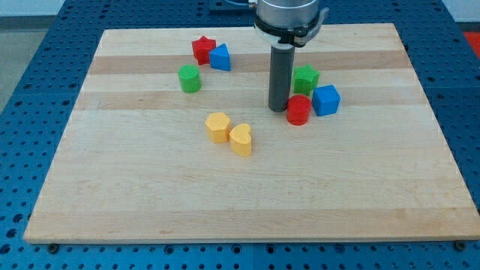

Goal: Place the blue cube towards the center right

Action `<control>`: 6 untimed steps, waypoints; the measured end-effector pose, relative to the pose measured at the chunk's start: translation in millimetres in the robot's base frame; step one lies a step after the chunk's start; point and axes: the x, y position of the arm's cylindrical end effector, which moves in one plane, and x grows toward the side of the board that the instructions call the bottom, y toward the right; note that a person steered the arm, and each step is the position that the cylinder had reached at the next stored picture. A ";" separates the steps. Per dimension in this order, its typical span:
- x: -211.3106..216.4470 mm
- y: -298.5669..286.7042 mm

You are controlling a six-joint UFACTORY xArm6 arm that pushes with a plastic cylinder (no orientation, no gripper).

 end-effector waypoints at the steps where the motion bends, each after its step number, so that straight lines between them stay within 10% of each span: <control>1: 0.0 16.6; 6: 0.6 85.2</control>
